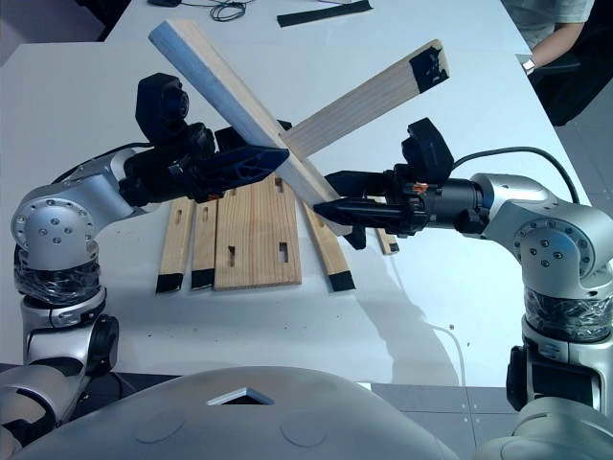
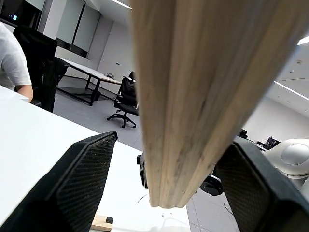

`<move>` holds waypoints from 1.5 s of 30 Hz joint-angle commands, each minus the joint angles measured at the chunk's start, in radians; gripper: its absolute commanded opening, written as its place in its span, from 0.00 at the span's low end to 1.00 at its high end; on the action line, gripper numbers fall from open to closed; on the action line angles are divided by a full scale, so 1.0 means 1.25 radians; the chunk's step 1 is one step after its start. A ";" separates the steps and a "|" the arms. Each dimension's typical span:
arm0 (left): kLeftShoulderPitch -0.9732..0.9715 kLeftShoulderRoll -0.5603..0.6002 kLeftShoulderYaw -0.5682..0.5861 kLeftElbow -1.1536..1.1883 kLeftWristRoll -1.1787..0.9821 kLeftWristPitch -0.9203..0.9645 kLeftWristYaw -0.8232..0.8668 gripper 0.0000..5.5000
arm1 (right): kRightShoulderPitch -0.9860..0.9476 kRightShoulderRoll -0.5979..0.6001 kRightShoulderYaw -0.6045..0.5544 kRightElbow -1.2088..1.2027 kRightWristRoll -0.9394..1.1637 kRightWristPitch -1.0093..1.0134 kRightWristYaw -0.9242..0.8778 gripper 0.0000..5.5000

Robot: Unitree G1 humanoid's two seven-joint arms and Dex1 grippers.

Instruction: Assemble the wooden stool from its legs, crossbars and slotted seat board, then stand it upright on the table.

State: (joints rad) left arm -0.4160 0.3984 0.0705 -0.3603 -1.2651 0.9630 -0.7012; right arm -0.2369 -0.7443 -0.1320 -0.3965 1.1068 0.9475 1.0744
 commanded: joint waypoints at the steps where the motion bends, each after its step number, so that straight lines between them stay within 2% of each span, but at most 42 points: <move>1: -0.015 0.014 -0.006 -0.006 -0.007 0.012 0.000 0.65 | 0.003 0.000 0.009 -0.015 -0.013 -0.018 0.005 0.37; 9: -0.013 0.020 -0.017 -0.014 -0.003 0.007 -0.015 0.65 | 0.008 0.001 0.031 -0.018 -0.032 -0.036 0.014 0.37; 19: 0.008 0.036 0.001 -0.029 -0.043 0.002 -0.048 0.40 | 0.014 -0.017 0.025 -0.008 -0.037 -0.045 0.031 0.37; 34: 0.031 0.046 -0.036 -0.041 0.030 -0.019 -0.060 0.39 | 0.001 -0.022 0.041 -0.002 -0.084 -0.063 0.032 0.37; 35: 0.030 0.046 -0.038 -0.040 0.034 -0.021 -0.062 0.38 | -0.001 -0.021 0.044 -0.002 -0.091 -0.063 0.028 0.44; 36: 0.029 0.045 -0.038 -0.038 0.038 -0.024 -0.062 0.38 | 0.001 -0.024 0.046 -0.005 -0.093 -0.062 0.034 0.45; 42: 0.024 0.053 -0.030 -0.030 0.054 -0.034 -0.068 0.37 | 0.034 -0.058 0.056 -0.004 -0.152 -0.090 0.052 0.64; 45: 0.012 0.073 -0.015 -0.022 0.083 -0.047 -0.071 0.37 | 0.071 -0.086 0.061 0.010 -0.210 -0.129 0.075 0.65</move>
State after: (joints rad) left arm -0.3777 0.4649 0.0337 -0.3940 -1.1909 0.9232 -0.7819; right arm -0.1866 -0.8096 -0.0662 -0.4006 0.9115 0.8256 1.1522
